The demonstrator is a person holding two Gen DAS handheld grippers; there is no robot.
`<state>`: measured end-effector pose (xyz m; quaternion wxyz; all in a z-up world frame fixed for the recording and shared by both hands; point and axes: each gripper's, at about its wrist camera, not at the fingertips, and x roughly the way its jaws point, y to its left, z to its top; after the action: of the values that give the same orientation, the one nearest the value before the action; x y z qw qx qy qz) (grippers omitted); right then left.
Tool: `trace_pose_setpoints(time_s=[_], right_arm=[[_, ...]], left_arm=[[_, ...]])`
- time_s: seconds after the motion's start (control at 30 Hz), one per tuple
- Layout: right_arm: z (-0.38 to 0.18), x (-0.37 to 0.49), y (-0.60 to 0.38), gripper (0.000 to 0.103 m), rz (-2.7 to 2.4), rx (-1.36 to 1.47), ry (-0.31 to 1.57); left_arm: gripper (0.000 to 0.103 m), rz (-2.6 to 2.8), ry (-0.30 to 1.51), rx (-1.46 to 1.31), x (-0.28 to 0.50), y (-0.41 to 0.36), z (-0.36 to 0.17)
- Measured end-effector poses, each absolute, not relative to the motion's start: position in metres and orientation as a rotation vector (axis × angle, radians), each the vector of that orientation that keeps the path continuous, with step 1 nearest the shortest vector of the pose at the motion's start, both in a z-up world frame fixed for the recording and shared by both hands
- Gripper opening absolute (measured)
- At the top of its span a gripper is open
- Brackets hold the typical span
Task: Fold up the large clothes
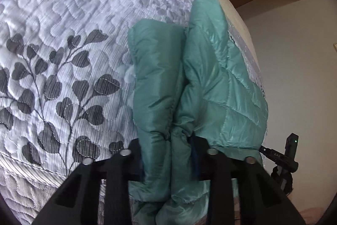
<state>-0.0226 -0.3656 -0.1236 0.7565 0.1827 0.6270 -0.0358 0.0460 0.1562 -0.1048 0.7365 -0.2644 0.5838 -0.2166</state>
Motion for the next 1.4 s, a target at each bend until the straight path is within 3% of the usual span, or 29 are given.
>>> trace_pose_setpoints(time_s=[0.17, 0.9, 1.1, 1.4], right_arm=[[-0.124, -0.020, -0.364, 0.020, -0.079, 0.382, 1.375], [-0.116, -0.025, -0.368, 0.019, -0.068, 0.391, 1.366], [-0.114, -0.027, -0.368, 0.019, -0.059, 0.385, 1.364], [-0.115, -0.025, -0.366, 0.019, -0.061, 0.368, 1.376]], left_arm=[[0.015, -0.427, 1.256, -0.519, 0.039, 0.146, -0.080], [0.017, -0.544, 1.109, 0.050, 0.017, 0.004, 0.061], [0.019, -0.692, 1.115, 0.074, 0.009, -0.047, 0.062], [0.020, -0.742, 1.212, 0.152, 0.012, -0.113, 0.003]])
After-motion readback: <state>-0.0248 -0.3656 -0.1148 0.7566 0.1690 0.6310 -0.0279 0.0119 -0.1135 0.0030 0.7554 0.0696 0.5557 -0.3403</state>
